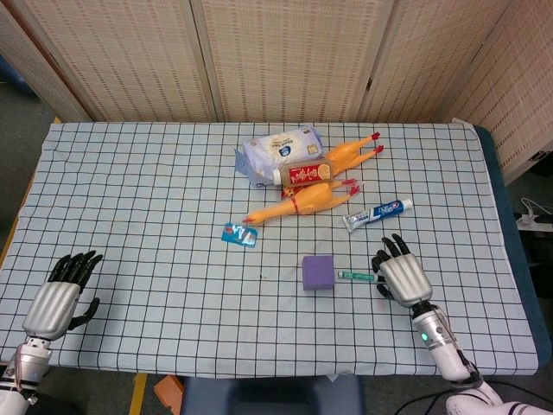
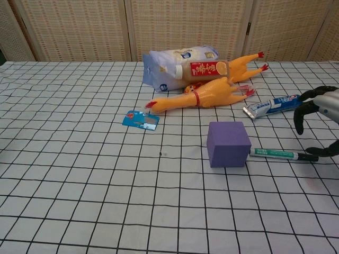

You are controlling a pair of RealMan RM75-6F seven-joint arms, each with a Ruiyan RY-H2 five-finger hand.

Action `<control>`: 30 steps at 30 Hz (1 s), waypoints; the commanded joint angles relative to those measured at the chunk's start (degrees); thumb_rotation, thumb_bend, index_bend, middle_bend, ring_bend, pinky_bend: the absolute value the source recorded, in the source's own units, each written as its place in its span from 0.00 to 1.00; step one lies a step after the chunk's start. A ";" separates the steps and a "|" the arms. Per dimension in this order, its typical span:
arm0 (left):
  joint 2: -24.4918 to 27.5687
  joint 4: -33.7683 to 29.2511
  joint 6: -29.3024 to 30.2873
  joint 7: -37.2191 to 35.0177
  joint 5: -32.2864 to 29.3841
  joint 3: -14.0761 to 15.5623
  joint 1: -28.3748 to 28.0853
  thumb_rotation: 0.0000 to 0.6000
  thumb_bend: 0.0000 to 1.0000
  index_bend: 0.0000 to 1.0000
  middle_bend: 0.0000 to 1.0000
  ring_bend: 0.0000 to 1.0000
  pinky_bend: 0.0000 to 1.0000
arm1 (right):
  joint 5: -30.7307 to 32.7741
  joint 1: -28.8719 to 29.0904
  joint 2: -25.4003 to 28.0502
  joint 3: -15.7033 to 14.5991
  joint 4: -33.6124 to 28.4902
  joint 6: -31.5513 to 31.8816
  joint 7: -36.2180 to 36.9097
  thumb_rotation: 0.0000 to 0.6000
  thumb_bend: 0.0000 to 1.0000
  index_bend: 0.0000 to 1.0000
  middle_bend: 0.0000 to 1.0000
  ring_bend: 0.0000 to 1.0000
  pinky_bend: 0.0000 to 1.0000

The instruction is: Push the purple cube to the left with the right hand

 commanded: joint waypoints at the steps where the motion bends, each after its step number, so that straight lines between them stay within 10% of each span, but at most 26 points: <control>1: 0.60 -0.08 0.01 -1.36 0.46 0.22 0.00 1.00 0.44 0.00 0.00 0.00 0.04 | 4.79 1.98 -3.64 1.62 1.14 -1.81 -5.38 1.00 0.14 0.52 0.40 0.11 0.10; 30: 2.46 2.04 0.53 -10.76 2.75 0.63 -0.53 1.00 0.46 0.00 0.00 0.00 0.04 | 16.76 6.59 -11.53 0.63 3.92 -2.22 -17.17 1.00 0.21 0.46 0.40 0.11 0.10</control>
